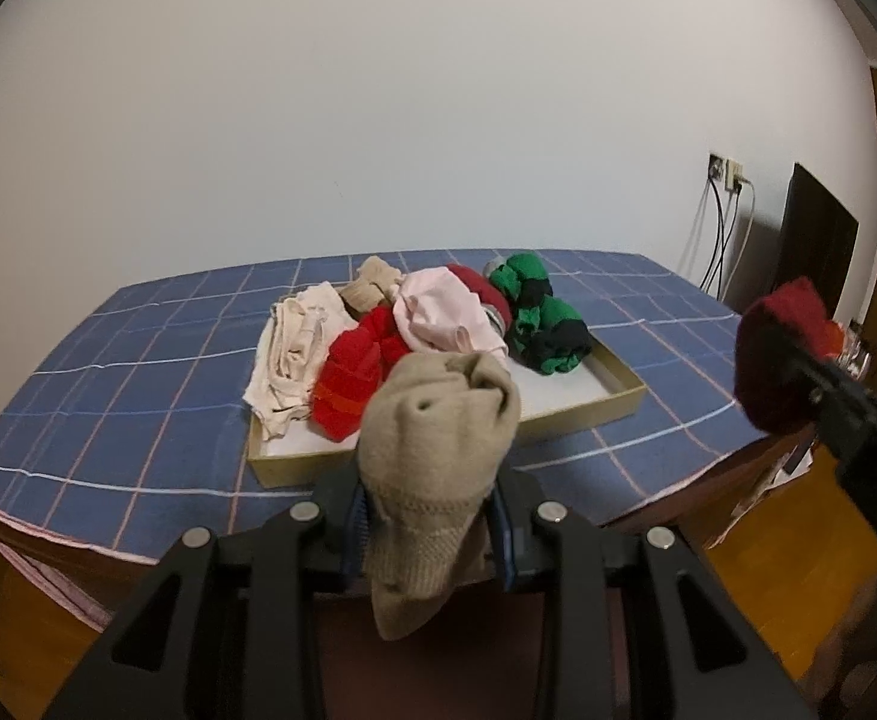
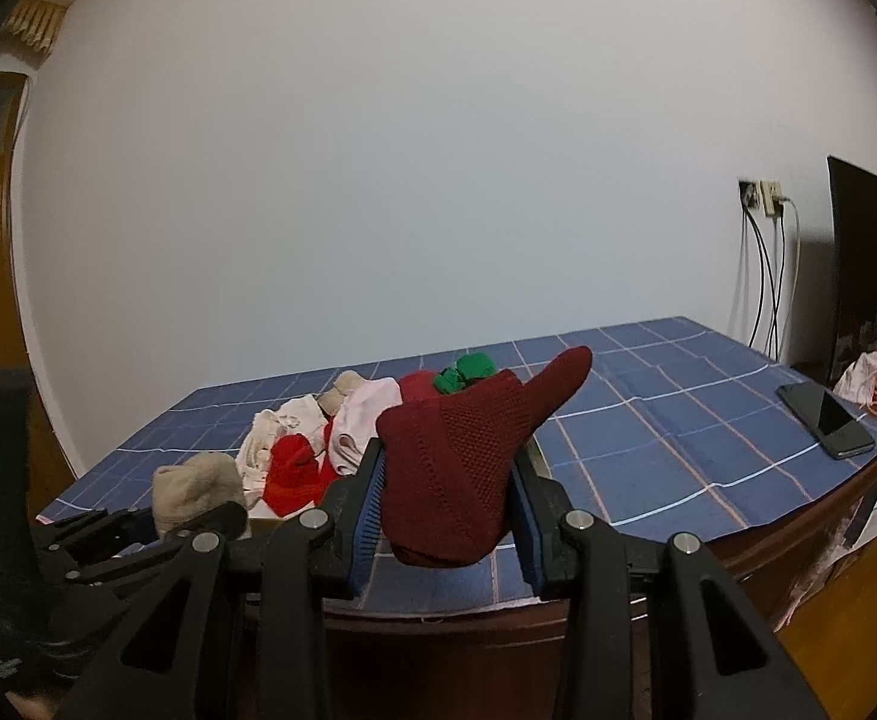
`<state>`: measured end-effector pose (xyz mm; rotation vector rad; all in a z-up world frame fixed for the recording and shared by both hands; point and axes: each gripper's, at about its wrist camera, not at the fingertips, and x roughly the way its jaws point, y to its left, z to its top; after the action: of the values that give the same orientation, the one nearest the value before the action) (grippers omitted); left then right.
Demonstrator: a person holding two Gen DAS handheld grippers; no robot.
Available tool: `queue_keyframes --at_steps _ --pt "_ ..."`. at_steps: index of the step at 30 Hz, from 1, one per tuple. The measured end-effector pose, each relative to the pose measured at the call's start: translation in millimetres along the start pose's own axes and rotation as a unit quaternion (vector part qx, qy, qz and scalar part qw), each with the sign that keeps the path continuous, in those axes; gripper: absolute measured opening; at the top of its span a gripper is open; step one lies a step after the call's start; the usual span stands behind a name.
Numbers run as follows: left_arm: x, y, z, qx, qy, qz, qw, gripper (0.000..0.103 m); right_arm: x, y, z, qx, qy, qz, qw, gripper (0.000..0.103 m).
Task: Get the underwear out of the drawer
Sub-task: 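Carry both held socks up over the tray and lower them onto it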
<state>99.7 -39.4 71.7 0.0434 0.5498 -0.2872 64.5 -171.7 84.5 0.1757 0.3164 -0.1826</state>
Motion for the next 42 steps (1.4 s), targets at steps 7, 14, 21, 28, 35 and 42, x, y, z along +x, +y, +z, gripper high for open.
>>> queue_keyframes --at_steps 7,14,21,28,35,42 --pt "26.3 -1.7 18.9 0.001 0.007 -0.01 0.9999 0.032 37.3 -7.0 7.8 0.011 0.022 0.0 1.0 0.04" --pt "58.8 -16.9 39.3 0.018 0.011 -0.017 0.9996 0.032 70.8 -12.1 18.3 0.018 0.033 0.002 0.999 0.04" --pt "93.5 -32.2 50.1 0.023 0.032 -0.031 0.9987 0.032 103.8 -24.0 23.7 0.024 0.054 -0.006 0.998 0.041" --pt "118.8 -39.1 52.4 0.019 0.05 -0.035 0.998 0.032 127.9 -28.0 23.0 0.029 0.075 -0.011 0.997 0.041" --pt "139.4 -48.3 54.8 0.032 0.064 -0.029 0.997 0.031 154.6 -29.7 22.5 0.029 0.111 -0.003 0.993 0.041" --pt "155.5 -45.7 57.9 0.04 0.072 -0.008 0.9966 0.032 186.2 -26.3 21.4 0.038 0.152 0.02 0.987 0.041"
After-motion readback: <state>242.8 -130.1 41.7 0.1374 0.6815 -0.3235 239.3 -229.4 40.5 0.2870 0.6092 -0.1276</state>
